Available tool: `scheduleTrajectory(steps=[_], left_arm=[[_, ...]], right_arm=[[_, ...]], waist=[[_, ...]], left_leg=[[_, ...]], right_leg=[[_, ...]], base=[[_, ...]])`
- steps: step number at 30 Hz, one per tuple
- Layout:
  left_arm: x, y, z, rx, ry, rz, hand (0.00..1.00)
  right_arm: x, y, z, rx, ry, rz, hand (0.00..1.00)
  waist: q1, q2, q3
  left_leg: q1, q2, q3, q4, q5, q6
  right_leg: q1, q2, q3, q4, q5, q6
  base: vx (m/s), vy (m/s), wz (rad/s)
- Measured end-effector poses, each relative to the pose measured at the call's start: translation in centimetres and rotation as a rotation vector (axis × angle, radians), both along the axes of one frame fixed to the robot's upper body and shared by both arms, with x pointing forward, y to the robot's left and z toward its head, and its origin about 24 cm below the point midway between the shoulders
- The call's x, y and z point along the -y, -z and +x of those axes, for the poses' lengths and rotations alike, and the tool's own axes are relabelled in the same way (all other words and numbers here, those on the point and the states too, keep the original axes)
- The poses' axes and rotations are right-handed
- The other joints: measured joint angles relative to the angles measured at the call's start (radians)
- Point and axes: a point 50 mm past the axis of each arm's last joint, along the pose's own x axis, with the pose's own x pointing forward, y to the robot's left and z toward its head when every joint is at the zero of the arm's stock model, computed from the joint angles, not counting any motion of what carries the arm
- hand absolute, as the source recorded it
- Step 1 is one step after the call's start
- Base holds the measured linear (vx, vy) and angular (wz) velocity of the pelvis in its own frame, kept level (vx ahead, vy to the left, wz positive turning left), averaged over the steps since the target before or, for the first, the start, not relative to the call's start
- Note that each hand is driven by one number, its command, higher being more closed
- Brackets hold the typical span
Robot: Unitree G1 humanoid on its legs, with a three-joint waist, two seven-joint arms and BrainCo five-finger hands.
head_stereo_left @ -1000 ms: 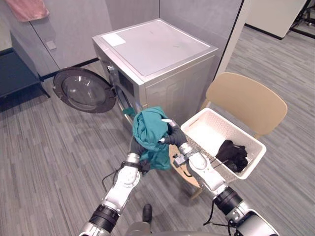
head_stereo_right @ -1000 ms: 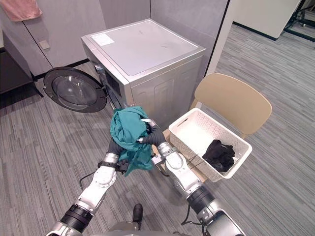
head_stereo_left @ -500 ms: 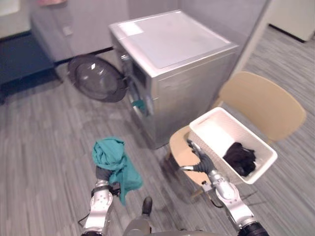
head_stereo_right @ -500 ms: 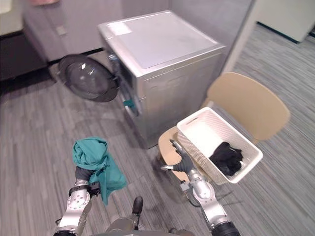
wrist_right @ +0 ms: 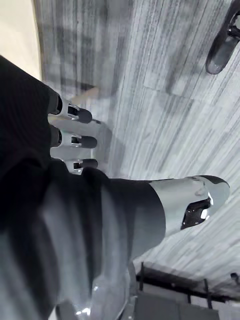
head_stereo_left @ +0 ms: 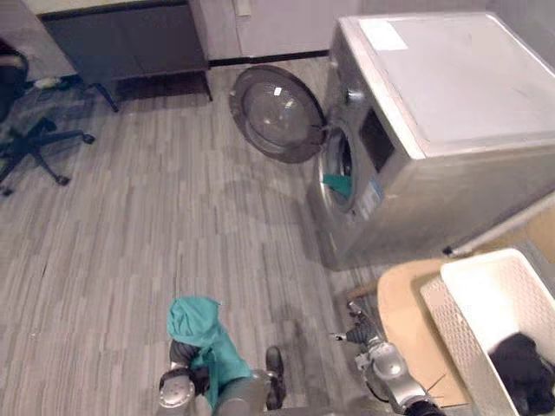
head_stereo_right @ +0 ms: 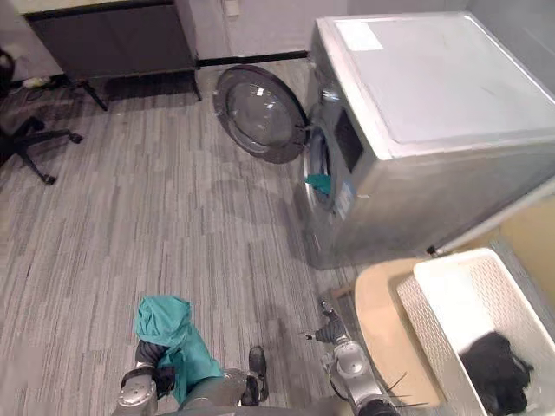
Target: Pick up the laundry basket with both hands and put the clothes into the washing machine.
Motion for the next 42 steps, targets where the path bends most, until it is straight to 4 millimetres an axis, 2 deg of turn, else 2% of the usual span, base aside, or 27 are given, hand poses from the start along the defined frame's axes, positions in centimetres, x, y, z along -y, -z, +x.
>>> scheduleTrajectory(steps=[2,4,6,7,8,9,10,11,12,14,16,18,21,23,24,25,26,27,30,31,32,34,35,37,38,40,42], left_arm=[[0.4,0.0,0.3,0.001,0.030,0.000,1.00],[0.8,-0.2,1.0,0.017,0.049,-0.004,1.00],[1.6,-0.6,2.0,0.041,0.090,-0.006,1.00],[1.7,-0.6,2.1,0.042,0.096,-0.006,1.00],[1.9,-0.5,2.0,0.036,0.112,0.003,1.00],[2.1,-0.4,1.6,0.026,0.127,0.010,1.00],[2.3,-0.3,1.6,0.026,0.131,0.006,1.00],[2.8,-0.2,1.4,0.026,0.125,-0.010,1.00],[2.9,0.2,0.6,0.007,0.091,-0.029,1.00],[3.6,0.4,0.3,-0.003,0.080,-0.054,1.00],[4.9,0.0,1.3,0.028,0.116,-0.078,1.00],[5.5,-0.5,2.4,0.067,0.148,-0.090,1.00],[5.9,-1.1,3.8,0.101,0.174,-0.086,1.00],[6.1,-1.3,4.2,0.110,0.189,-0.079,1.00],[6.2,-1.2,4.1,0.104,0.197,-0.078,1.00],[6.3,-1.1,4.0,0.095,0.202,-0.080,1.00],[6.6,-0.7,3.6,0.072,0.227,-0.075,1.00],[6.4,-0.6,3.5,0.056,0.253,-0.056,1.00],[6.1,-0.6,3.6,0.052,0.288,-0.043,1.00],[6.0,-0.6,3.5,0.049,0.287,-0.041,1.00],[5.5,-0.5,3.3,0.041,0.276,-0.031,1.00],[4.4,-0.7,3.3,0.043,0.267,-0.004,1.00],[3.7,-1.1,3.6,0.059,0.255,0.014,1.00],[3.3,-1.7,4.1,0.090,0.254,0.027,1.00],[3.3,-1.9,4.4,0.101,0.252,0.024,1.00],[3.3,-1.9,4.5,0.104,0.250,0.017,1.00],[3.9,-1.8,4.4,0.102,0.248,-0.003,1.00]], right_arm=[[-0.1,-0.4,0.4,0.023,0.000,0.004,0.00],[0.0,-0.4,0.4,0.028,0.002,0.002,0.00],[0.3,-0.3,0.1,0.019,0.007,-0.005,0.00],[0.4,-0.2,-0.1,0.014,0.010,-0.004,0.00],[0.5,0.0,-0.6,0.000,0.018,-0.004,0.00],[0.6,0.2,-1.2,-0.011,0.021,-0.004,0.00],[0.8,0.2,-1.3,-0.011,0.023,-0.008,0.00],[0.9,-0.2,-0.9,0.010,0.018,-0.015,0.00],[0.9,-0.8,-0.1,0.044,0.014,-0.015,0.00],[0.6,-1.3,0.4,0.082,0.029,-0.012,0.00],[0.5,-1.7,0.8,0.108,0.052,-0.013,0.00],[0.9,-1.9,1.2,0.123,0.072,-0.015,0.00],[1.2,-1.9,1.7,0.109,0.087,-0.023,0.00],[1.2,-1.2,1.2,0.073,0.091,-0.027,0.00],[1.2,-1.0,0.9,0.061,0.093,-0.025,0.00],[1.2,-0.9,0.8,0.057,0.093,-0.026,0.00],[1.3,-0.8,0.5,0.050,0.095,-0.029,0.00],[1.1,-0.5,0.0,0.035,0.100,-0.022,0.00],[0.2,0.1,-1.1,0.001,0.089,0.001,0.00],[0.1,0.1,-1.0,0.004,0.086,0.004,0.00],[-0.3,-0.1,-0.5,0.015,0.068,0.007,0.00],[-0.8,-0.3,0.1,0.023,0.057,0.016,0.00],[-1.2,-0.4,0.5,0.027,0.038,0.017,0.00],[-1.3,-0.5,0.8,0.032,0.032,0.016,0.00],[-1.2,-0.5,0.9,0.033,0.035,0.013,0.00],[-0.8,-0.2,0.4,0.020,0.041,0.003,0.00],[-0.1,0.1,-0.3,0.000,0.043,-0.016,0.00]], waist=[[-0.022,0.002,0.015],[-0.039,0.005,0.025],[-0.065,-0.006,0.037],[-0.069,-0.008,0.037],[-0.071,-0.029,0.024],[-0.071,-0.030,0.012],[-0.073,-0.019,0.018],[-0.065,0.013,0.022],[-0.052,0.039,0.031],[-0.028,0.039,0.041],[-0.016,0.020,0.049],[-0.017,0.018,0.050],[-0.015,0.013,0.055],[-0.014,0.019,0.053],[-0.013,0.028,0.052],[-0.013,0.036,0.049],[-0.015,0.051,0.040],[-0.015,0.020,0.034],[-0.022,-0.040,0.001],[-0.015,-0.042,0.000],[-0.014,-0.042,0.001],[-0.014,-0.033,0.007],[-0.014,-0.033,0.007],[-0.012,-0.031,0.008],[-0.015,-0.029,0.009],[-0.038,-0.026,0.011],[-0.038,-0.019,0.018]], left_leg=[[0.051,-0.006,-0.041,-0.003,-0.022,-0.010],[0.093,-0.011,-0.091,0.000,-0.040,-0.018],[0.147,-0.016,-0.155,-0.006,-0.070,-0.065],[0.155,-0.017,-0.161,-0.005,-0.083,-0.079],[0.182,-0.016,-0.175,0.006,-0.120,-0.111],[0.186,-0.006,-0.179,0.069,-0.160,-0.164],[0.153,0.010,-0.166,0.154,-0.168,-0.178],[0.044,0.063,-0.107,0.392,-0.160,-0.192],[-0.047,0.151,-0.048,0.624,-0.109,-0.206],[-0.090,0.227,0.014,0.780,-0.126,-0.183],[-0.108,0.227,0.041,0.734,-0.135,-0.169],[-0.134,0.220,0.042,0.619,-0.136,-0.168],[-0.179,0.160,-0.091,0.340,-0.126,-0.185],[-0.168,0.137,-0.199,0.177,-0.087,-0.233],[-0.156,0.147,-0.215,0.146,-0.074,-0.234],[-0.149,0.156,-0.210,0.141,-0.060,-0.215],[-0.127,0.171,-0.199,0.136,-0.016,-0.196],[-0.127,0.158,-0.145,0.168,0.015,-0.179],[-0.120,0.125,0.019,0.175,-0.024,-0.137],[-0.110,0.126,0.057,0.173,-0.029,-0.129],[-0.088,0.133,0.138,0.173,-0.031,-0.124],[-0.050,0.159,0.226,0.170,-0.047,-0.100],[-0.029,0.177,0.269,0.170,-0.054,-0.094],[-0.003,0.198,0.311,0.167,-0.071,-0.105],[0.007,0.206,0.328,0.167,-0.073,-0.108],[0.026,0.224,0.344,0.202,-0.073,-0.109],[-0.011,0.268,0.335,0.358,-0.073,-0.110]], right_leg=[[-0.098,0.030,0.024,-0.043,-0.006,0.015],[-0.176,0.069,0.061,-0.200,0.018,0.047],[-0.190,0.101,0.123,-0.484,0.149,0.046],[-0.190,0.100,0.141,-0.511,0.185,0.034],[-0.186,0.093,0.141,-0.499,0.242,-0.003],[-0.183,0.093,0.141,-0.462,0.306,-0.011],[-0.181,0.101,0.130,-0.435,0.295,-0.020],[-0.147,0.134,0.111,-0.452,0.269,-0.041],[-0.096,0.188,0.111,-0.478,0.250,-0.071],[-0.008,0.241,0.140,-0.502,0.227,-0.105],[0.086,0.252,0.186,-0.561,0.222,-0.112],[0.123,0.254,0.216,-0.600,0.222,-0.112],[0.150,0.255,0.301,-0.634,0.215,-0.100],[0.173,0.267,0.357,-0.641,0.196,-0.068],[0.181,0.279,0.393,-0.634,0.175,-0.041],[0.180,0.288,0.412,-0.622,0.163,-0.028],[0.166,0.307,0.456,-0.576,0.120,-0.008],[0.135,0.290,0.505,-0.507,0.071,0.017],[0.053,0.223,0.560,-0.453,0.042,0.058],[0.041,0.211,0.555,-0.455,0.048,0.070],[0.031,0.173,0.490,-0.473,0.069,0.098],[0.024,0.121,0.280,-0.511,0.121,0.074],[0.031,0.087,0.100,-0.524,0.149,0.041],[0.049,0.047,-0.114,-0.520,0.173,0.018],[0.056,0.039,-0.161,-0.511,0.176,0.014],[0.080,0.061,-0.146,-0.525,0.170,0.013],[0.101,0.069,-0.125,-0.543,0.149,0.012]], base=[[0.36,0.029,0.72],[0.39,-0.035,0.91],[0.51,-0.132,1.29],[0.57,-0.241,1.32],[0.60,-0.313,1.20],[0.54,-0.300,1.10],[0.54,-0.302,0.70],[0.54,-0.279,0.02],[0.53,-0.266,-0.40],[0.48,-0.206,-0.75],[0.47,-0.165,-0.65],[0.30,-0.067,-0.61],[0.30,0.054,-0.79],[0.24,0.147,-1.01],[0.18,0.179,-1.10],[0.22,0.293,-1.32],[0.22,0.369,-1.34],[0.21,0.381,-1.24],[0.16,0.344,-1.19],[0.12,0.304,-1.62],[0.09,0.192,-1.73],[0.09,0.132,-1.59],[0.06,0.051,-1.08],[0.05,0.007,-1.00],[0.05,-0.057,-0.77],[0.05,-0.112,-0.43],[0.04,-0.103,-0.38]])
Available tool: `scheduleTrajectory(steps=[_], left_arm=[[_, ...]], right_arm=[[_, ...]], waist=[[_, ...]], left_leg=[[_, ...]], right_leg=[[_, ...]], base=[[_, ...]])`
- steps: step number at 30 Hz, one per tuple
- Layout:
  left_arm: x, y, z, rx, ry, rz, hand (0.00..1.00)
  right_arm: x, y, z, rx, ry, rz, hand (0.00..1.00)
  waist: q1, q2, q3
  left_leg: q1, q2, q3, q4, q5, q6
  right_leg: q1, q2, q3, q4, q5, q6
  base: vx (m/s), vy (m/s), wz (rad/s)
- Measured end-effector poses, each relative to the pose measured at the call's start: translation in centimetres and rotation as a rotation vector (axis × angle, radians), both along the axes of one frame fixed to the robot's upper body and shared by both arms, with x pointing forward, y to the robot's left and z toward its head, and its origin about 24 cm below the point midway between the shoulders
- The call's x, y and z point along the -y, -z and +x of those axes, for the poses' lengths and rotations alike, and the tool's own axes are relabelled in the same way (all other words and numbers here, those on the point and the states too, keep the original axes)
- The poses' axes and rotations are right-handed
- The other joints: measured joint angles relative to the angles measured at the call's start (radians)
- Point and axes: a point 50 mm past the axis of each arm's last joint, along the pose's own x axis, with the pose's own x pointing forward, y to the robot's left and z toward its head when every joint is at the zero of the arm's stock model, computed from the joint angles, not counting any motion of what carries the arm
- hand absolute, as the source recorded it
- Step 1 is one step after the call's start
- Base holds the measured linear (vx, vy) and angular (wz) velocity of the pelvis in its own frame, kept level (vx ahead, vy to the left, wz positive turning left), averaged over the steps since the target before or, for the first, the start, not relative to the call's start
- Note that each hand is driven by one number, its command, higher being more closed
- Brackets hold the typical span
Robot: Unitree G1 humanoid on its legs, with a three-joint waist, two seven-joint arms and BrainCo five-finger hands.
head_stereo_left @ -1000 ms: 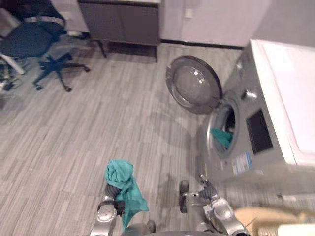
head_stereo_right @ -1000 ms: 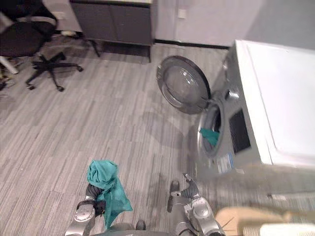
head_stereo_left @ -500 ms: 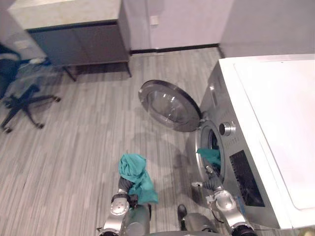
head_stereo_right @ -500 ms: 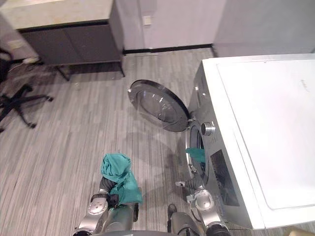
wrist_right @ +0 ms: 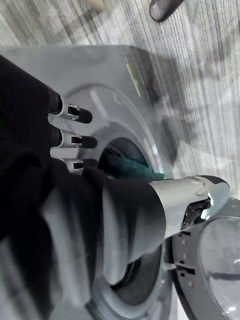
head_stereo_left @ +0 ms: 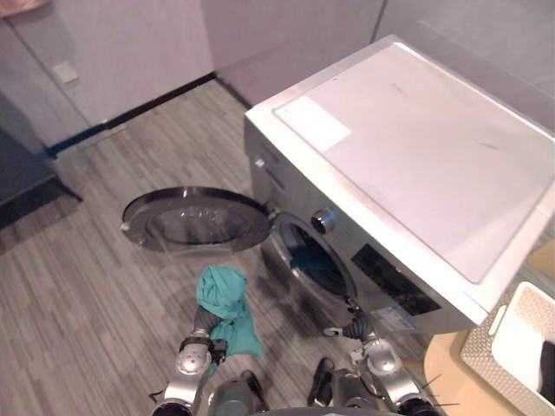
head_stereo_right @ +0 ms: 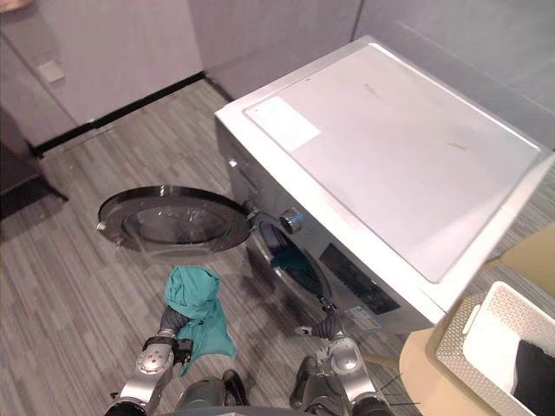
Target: Pick up the laundry basket with both hands and put the clothes into the washing machine.
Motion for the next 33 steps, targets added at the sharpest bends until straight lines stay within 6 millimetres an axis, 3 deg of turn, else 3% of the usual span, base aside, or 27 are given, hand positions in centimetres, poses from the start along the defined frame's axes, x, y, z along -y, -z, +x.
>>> scheduleTrajectory(steps=[2,4,5,7,8,9,12,16,17,19,22,25,29,33], left_arm=[[0.6,0.3,-0.5,-0.014,-0.002,-0.022,1.00],[0.6,0.7,-0.9,-0.035,-0.006,-0.021,1.00],[0.6,0.8,-1.0,-0.044,-0.006,-0.021,1.00],[0.6,1.0,-1.1,-0.053,-0.009,-0.020,1.00],[0.6,1.1,-1.2,-0.058,-0.010,-0.023,1.00],[1.0,1.2,-1.3,-0.061,-0.012,-0.032,1.00],[1.2,1.3,-0.4,-0.075,0.022,-0.018,1.00],[1.4,1.2,-0.1,-0.071,0.038,-0.015,1.00],[1.3,1.2,-0.1,-0.071,0.036,-0.011,1.00],[1.2,0.9,0.5,-0.054,0.038,-0.009,1.00],[1.3,-1.0,3.4,0.036,0.030,-0.020,1.00],[1.9,-3.9,7.0,0.166,-0.005,-0.055,1.00],[2.8,-7.8,9.7,0.336,-0.049,-0.123,1.00],[4.4,-14.2,13.0,0.579,-0.079,-0.229,1.00]], right_arm=[[1.1,0.3,-0.7,-0.018,0.006,-0.031,0.00],[1.4,0.4,-0.9,-0.030,0.012,-0.038,0.00],[1.7,0.8,-1.3,-0.055,0.016,-0.044,0.00],[2.0,1.2,-1.7,-0.081,0.039,-0.045,0.00],[2.0,1.3,-1.7,-0.088,0.041,-0.048,0.00],[2.5,1.2,-1.7,-0.087,0.043,-0.061,0.00],[2.2,1.4,-1.8,-0.093,0.066,-0.040,0.00],[2.0,1.3,-1.3,-0.085,0.064,-0.035,0.00],[2.0,1.1,-0.9,-0.074,0.063,-0.037,0.00],[2.2,0.6,0.1,-0.045,0.068,-0.045,0.00],[2.2,-1.0,2.4,0.042,0.091,-0.034,0.00],[1.2,-3.0,4.5,0.146,0.111,0.012,0.00],[0.4,-6.2,6.8,0.306,0.162,0.087,0.00],[-0.3,-10.1,9.1,0.483,0.202,0.159,0.00]], waist=[[0.004,0.028,0.015],[0.018,0.024,0.021],[0.022,0.020,0.024],[0.024,0.012,0.029],[0.024,0.027,0.022],[0.025,0.051,0.019],[0.011,0.018,0.020],[0.006,0.026,0.025],[0.001,0.029,0.030],[-0.002,0.042,0.052],[-0.004,0.037,0.135],[-0.005,0.013,0.217],[0.000,0.002,0.257],[0.001,-0.001,0.265]], left_leg=[[-0.040,0.051,-0.083,0.165,0.025,-0.037],[-0.094,0.036,-0.176,0.235,0.027,-0.038],[-0.099,0.000,-0.253,0.167,-0.025,-0.045],[-0.099,-0.050,-0.383,0.017,-0.044,-0.063],[-0.078,-0.073,-0.456,-0.114,-0.024,-0.086],[-0.062,-0.065,-0.495,-0.232,0.073,-0.106],[-0.049,-0.108,-0.435,-0.212,0.058,-0.087],[-0.038,-0.126,-0.356,-0.149,0.013,-0.047],[-0.055,-0.117,-0.331,-0.085,-0.029,-0.038],[-0.113,-0.089,-0.302,0.043,-0.098,-0.025],[-0.265,-0.045,-0.265,0.290,-0.218,-0.001],[-0.436,-0.016,-0.258,0.509,-0.304,0.010],[-0.616,0.026,-0.270,0.690,-0.351,0.018],[-0.862,0.052,-0.317,0.876,-0.379,0.017]], right_leg=[[0.034,0.039,0.050,-0.015,-0.006,-0.008],[0.041,0.047,0.103,-0.021,-0.003,-0.018],[0.041,0.046,0.133,-0.025,0.001,-0.016],[0.040,0.044,0.175,-0.025,0.005,-0.009],[0.033,0.047,0.207,-0.021,0.012,0.002],[0.022,0.065,0.239,-0.017,0.016,0.019],[0.015,0.019,0.282,-0.038,0.039,0.064],[0.006,-0.007,0.356,-0.028,0.049,0.090],[-0.031,-0.004,0.389,0.018,0.033,0.112],[-0.104,0.011,0.435,0.130,0.004,0.117],[-0.295,0.026,0.490,0.374,-0.074,0.142],[-0.485,0.023,0.518,0.595,-0.140,0.151],[-0.676,0.026,0.523,0.770,-0.177,0.142],[-0.916,0.033,0.525,0.967,-0.219,0.134]], base=[[0.07,-0.054,-0.71],[0.13,-0.007,-0.78],[0.13,0.047,-0.71],[0.11,0.095,-0.76],[0.13,0.219,-0.93],[0.13,0.241,-1.01],[0.10,0.223,-0.59],[0.00,0.184,-0.52],[-0.07,0.132,-0.56],[-0.14,0.131,-0.74],[-0.21,0.077,-0.55],[-0.27,0.053,-0.19],[-0.20,-0.011,-0.08],[-0.13,-0.094,0.08]])
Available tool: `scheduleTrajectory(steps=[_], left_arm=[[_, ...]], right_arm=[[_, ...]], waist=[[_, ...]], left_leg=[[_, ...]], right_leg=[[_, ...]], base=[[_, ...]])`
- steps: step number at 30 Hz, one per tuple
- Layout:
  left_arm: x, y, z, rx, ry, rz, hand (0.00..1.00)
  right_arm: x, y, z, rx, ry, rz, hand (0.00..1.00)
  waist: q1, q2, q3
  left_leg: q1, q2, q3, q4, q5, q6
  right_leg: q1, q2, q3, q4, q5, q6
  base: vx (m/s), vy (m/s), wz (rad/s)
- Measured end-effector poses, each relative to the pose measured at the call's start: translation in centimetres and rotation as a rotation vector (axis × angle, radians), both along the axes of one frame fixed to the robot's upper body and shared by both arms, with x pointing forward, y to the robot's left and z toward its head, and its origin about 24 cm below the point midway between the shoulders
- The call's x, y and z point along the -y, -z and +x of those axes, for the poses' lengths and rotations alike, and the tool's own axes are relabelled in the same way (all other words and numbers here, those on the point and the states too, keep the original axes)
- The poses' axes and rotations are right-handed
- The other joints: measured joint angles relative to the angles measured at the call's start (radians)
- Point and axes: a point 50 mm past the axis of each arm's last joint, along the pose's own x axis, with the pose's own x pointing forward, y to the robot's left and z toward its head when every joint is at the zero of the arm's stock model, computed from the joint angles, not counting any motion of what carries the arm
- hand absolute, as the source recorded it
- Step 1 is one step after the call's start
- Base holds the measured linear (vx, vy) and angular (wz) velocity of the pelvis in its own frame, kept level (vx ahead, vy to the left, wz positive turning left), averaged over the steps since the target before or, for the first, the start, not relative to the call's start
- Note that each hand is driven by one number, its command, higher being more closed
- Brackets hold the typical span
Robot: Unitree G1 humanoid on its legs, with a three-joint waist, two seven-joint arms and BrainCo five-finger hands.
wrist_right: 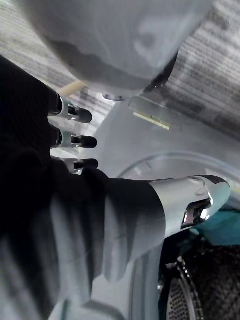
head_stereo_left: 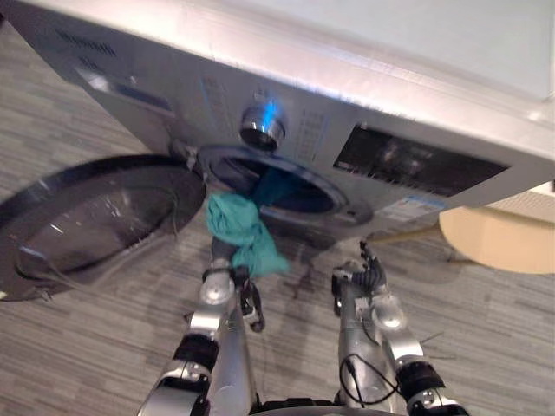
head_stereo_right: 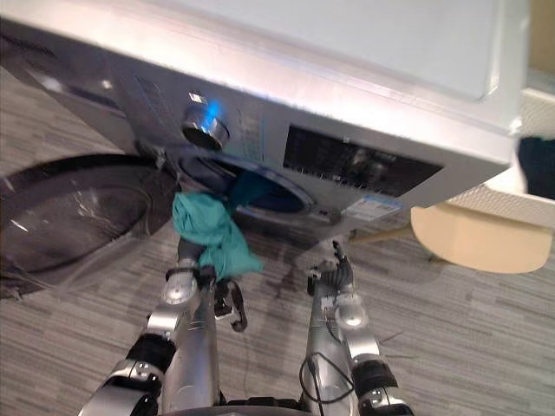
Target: Pick up the laundry basket with both hands and put the clothes into the washing machine.
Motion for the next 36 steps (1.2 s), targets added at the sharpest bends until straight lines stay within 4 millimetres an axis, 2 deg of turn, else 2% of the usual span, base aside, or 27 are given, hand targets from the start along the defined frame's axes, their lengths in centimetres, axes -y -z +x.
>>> scheduleTrajectory(steps=[4,6,7,9,11,12,13,15,16,20,23,24,29,35,36], left_arm=[[0.3,-4.8,1.5,0.165,-0.008,-0.058,1.00],[0.8,-9.3,2.7,0.309,0.002,-0.061,1.00],[0.9,-10.5,3.0,0.346,0.006,-0.054,1.00],[0.8,-15.4,3.9,0.482,0.004,-0.022,1.00],[0.3,-18.0,4.4,0.544,-0.022,0.006,1.00],[0.3,-18.7,4.8,0.549,-0.027,0.017,1.00],[0.4,-20.4,6.0,0.539,-0.038,0.054,1.00],[0.3,-21.5,6.6,0.532,-0.052,0.085,1.00],[0.2,-22.6,6.9,0.534,-0.062,0.117,1.00],[-0.2,-25.8,7.2,0.572,-0.093,0.228,1.00],[-0.2,-27.3,7.2,0.595,-0.121,0.400,1.00],[-0.2,-27.8,7.1,0.612,-0.142,0.496,0.00],[0.8,-28.9,7.1,0.639,-0.218,0.876,0.00],[1.9,-27.8,7.7,0.582,-0.220,1.261,0.00],[1.9,-27.8,7.8,0.571,-0.210,1.281,0.00]], right_arm=[[-0.6,-2.4,0.6,0.108,-0.007,0.023,0.00],[-0.5,-3.6,0.4,0.166,0.001,0.026,0.00],[-0.5,-3.9,0.3,0.183,0.003,0.029,0.00],[-0.5,-5.2,-0.1,0.254,0.008,0.041,0.00],[-0.8,-6.2,-0.2,0.308,0.005,0.055,0.00],[-0.8,-6.5,-0.3,0.323,0.005,0.060,0.00],[-0.8,-7.1,-0.3,0.357,0.002,0.062,0.00],[-0.9,-7.6,-0.4,0.384,-0.002,0.064,0.00],[-0.9,-8.1,-0.5,0.410,-0.012,0.068,0.00],[-1.0,-9.3,-1.0,0.489,-0.016,0.105,0.00],[-0.8,-9.7,-1.5,0.526,-0.011,0.117,0.00],[-0.7,-9.9,-1.6,0.539,-0.010,0.115,0.00],[-0.3,-10.3,-1.9,0.579,-0.023,0.101,0.00],[-0.2,-10.2,-2.4,0.583,-0.057,0.085,0.00],[-0.1,-10.2,-2.4,0.580,-0.066,0.081,0.00]], waist=[[-0.004,-0.013,0.009],[-0.005,-0.013,0.009],[-0.005,-0.013,0.010],[-0.016,-0.025,0.012],[-0.034,-0.030,0.013],[-0.036,-0.038,0.014],[-0.036,-0.058,0.014],[-0.042,-0.059,0.014],[-0.051,-0.061,0.014],[-0.067,-0.082,0.015],[-0.075,-0.084,0.015],[-0.078,-0.084,0.015],[-0.085,-0.084,0.015],[-0.084,-0.084,0.015],[-0.085,-0.084,0.015]], left_leg=[[-0.107,0.018,-0.022,0.107,-0.020,-0.011],[-0.185,0.025,-0.051,0.163,-0.024,-0.014],[-0.206,0.028,-0.061,0.180,-0.026,-0.014],[-0.279,0.031,-0.089,0.238,-0.035,-0.021],[-0.335,0.033,-0.114,0.273,-0.035,-0.022],[-0.348,0.034,-0.115,0.281,-0.036,-0.023],[-0.384,0.047,-0.122,0.302,-0.036,-0.024],[-0.416,0.051,-0.135,0.313,-0.035,-0.022],[-0.445,0.055,-0.143,0.322,-0.034,-0.021],[-0.514,0.075,-0.151,0.341,-0.034,-0.021],[-0.548,0.084,-0.158,0.356,-0.035,-0.021],[-0.557,0.084,-0.159,0.360,-0.035,-0.021],[-0.588,0.084,-0.163,0.369,-0.034,-0.021],[-0.601,0.080,-0.167,0.369,-0.033,-0.022],[-0.601,0.080,-0.167,0.369,-0.033,-0.022]], right_leg=[[-0.116,0.016,0.014,0.123,-0.031,-0.003],[-0.185,0.023,0.007,0.183,-0.049,-0.014],[-0.202,0.027,0.004,0.200,-0.055,-0.014],[-0.268,0.029,-0.006,0.264,-0.070,-0.024],[-0.314,0.031,-0.013,0.298,-0.075,-0.029],[-0.329,0.033,-0.014,0.309,-0.076,-0.030],[-0.368,0.047,-0.015,0.329,-0.077,-0.033],[-0.391,0.054,-0.023,0.333,-0.074,-0.038],[-0.416,0.056,-0.029,0.337,-0.071,-0.040],[-0.484,0.072,-0.035,0.347,-0.059,-0.042],[-0.513,0.075,-0.042,0.361,-0.058,-0.044],[-0.523,0.074,-0.043,0.365,-0.058,-0.045],[-0.550,0.066,-0.046,0.379,-0.061,-0.050],[-0.561,0.058,-0.052,0.388,-0.066,-0.059],[-0.561,0.055,-0.053,0.390,-0.067,-0.060]], base=[[-0.08,-0.133,-0.01],[-0.06,-0.122,0.06],[-0.05,-0.120,0.04],[-0.04,-0.122,0.07],[-0.02,-0.097,0.06],[-0.01,-0.086,-0.07],[0.00,-0.068,-0.13],[0.00,-0.041,-0.12],[0.02,-0.025,-0.13],[0.03,-0.026,-0.13],[0.03,-0.020,-0.03],[0.03,-0.019,0.04],[0.00,-0.005,0.03],[0.01,-0.005,0.03],[0.03,-0.010,0.09]])
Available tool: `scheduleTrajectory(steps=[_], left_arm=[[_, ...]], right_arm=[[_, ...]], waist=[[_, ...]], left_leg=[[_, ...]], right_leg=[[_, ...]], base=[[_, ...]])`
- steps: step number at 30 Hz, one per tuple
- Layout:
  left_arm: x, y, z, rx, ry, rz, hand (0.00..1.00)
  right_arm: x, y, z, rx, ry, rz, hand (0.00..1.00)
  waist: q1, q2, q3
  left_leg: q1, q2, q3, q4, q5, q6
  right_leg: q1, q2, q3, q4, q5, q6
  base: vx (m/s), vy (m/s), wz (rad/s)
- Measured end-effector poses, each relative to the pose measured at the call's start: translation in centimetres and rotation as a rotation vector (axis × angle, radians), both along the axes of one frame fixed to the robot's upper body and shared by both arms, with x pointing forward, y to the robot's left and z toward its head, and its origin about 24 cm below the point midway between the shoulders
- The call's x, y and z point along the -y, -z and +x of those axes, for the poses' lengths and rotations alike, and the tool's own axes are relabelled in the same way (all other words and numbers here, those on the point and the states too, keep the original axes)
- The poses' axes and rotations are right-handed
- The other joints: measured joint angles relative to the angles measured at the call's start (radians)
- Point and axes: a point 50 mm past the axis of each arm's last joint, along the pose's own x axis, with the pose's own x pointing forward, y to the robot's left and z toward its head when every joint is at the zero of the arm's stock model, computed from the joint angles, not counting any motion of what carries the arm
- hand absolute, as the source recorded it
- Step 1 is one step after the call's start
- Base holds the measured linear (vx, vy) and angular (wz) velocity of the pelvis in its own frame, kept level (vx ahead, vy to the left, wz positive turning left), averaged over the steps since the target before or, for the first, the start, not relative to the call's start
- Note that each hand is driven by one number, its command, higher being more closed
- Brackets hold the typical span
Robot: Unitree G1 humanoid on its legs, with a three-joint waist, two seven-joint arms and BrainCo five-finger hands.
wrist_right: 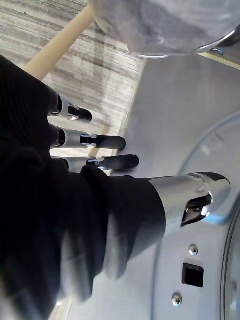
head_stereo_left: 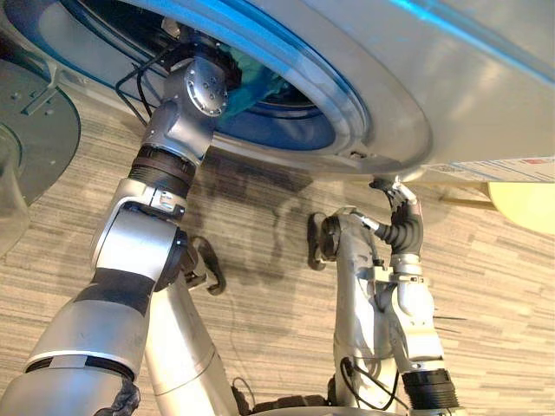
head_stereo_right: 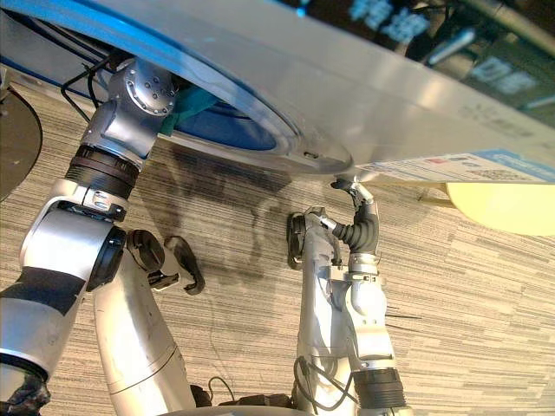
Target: Pick up the laundry basket with both hands and put the clothes into the washing machine.
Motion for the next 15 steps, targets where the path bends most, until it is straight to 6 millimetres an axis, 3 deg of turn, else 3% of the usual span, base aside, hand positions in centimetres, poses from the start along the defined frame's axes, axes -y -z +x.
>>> scheduleTrajectory(steps=[4,10,15], left_arm=[[-0.1,-0.5,0.1,-0.025,0.000,0.018,0.00],[-1.7,-2.0,-0.6,0.005,0.106,-0.264,0.00],[-2.6,-3.8,-3.0,0.174,0.282,-0.520,0.00]], right_arm=[[0.1,0.1,-0.1,-0.006,-0.023,-0.021,0.00],[0.2,0.3,-0.1,-0.021,-0.031,-0.029,0.00],[-0.1,1.8,-0.3,-0.090,-0.003,-0.007,0.00]], waist=[[0.000,-0.002,-0.002],[0.003,-0.002,-0.002],[0.026,-0.002,-0.004]], left_leg=[[0.002,-0.004,-0.002,0.000,0.003,-0.005],[0.011,-0.021,-0.012,-0.009,0.018,-0.021],[0.071,-0.050,-0.030,-0.084,0.056,-0.055]], right_leg=[[0.000,-0.008,-0.004,0.009,-0.004,-0.007],[0.012,-0.028,-0.013,0.025,-0.014,-0.024],[0.083,-0.059,-0.045,-0.006,-0.034,-0.052]], base=[[0.01,-0.012,0.06],[0.00,-0.015,0.13],[0.02,-0.045,0.23]])
